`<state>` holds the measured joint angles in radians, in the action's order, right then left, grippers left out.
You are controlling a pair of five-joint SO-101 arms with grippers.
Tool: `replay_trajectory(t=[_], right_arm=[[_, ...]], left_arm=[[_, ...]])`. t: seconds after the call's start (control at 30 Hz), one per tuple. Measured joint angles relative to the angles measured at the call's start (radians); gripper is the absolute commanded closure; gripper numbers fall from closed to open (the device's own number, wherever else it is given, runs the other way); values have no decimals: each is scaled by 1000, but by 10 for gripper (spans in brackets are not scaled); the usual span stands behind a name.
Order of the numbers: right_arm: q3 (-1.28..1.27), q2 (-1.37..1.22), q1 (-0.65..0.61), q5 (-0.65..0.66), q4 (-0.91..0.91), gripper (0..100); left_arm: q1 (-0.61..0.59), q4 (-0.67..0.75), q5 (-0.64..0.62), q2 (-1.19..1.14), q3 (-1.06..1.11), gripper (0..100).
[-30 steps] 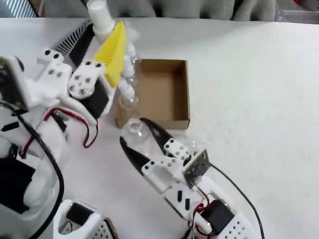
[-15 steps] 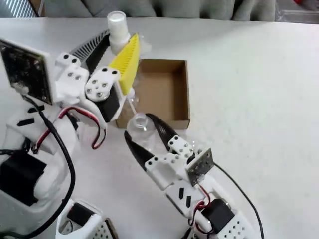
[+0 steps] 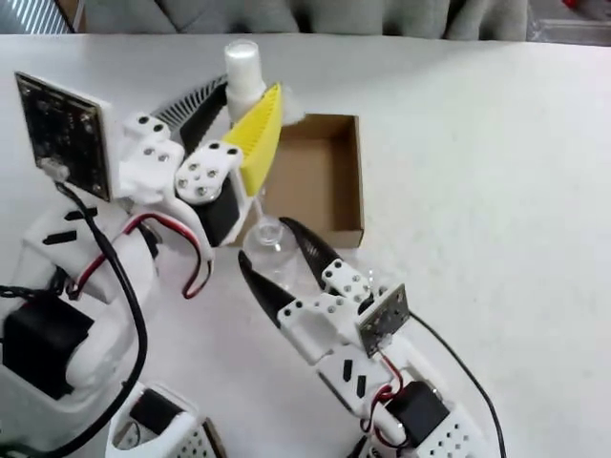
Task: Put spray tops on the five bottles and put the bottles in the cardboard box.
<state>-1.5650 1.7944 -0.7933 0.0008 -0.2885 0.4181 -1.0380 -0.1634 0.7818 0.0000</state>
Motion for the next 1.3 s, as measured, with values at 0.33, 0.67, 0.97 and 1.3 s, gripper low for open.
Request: replay_trajectory(t=[0.33, 0.67, 0.97, 1.3], right_arm=[[0, 0, 0, 0, 0, 983], [-26, 0, 6, 0, 0, 983], [-26, 0, 5, 2, 0, 983], [-26, 0, 5, 2, 0, 983]], left_arm=[[0, 37, 0, 89, 166, 977], [15, 224, 0, 273, 456, 977], [14, 227, 2, 290, 292, 977], [5, 227, 41, 147, 201, 977]])
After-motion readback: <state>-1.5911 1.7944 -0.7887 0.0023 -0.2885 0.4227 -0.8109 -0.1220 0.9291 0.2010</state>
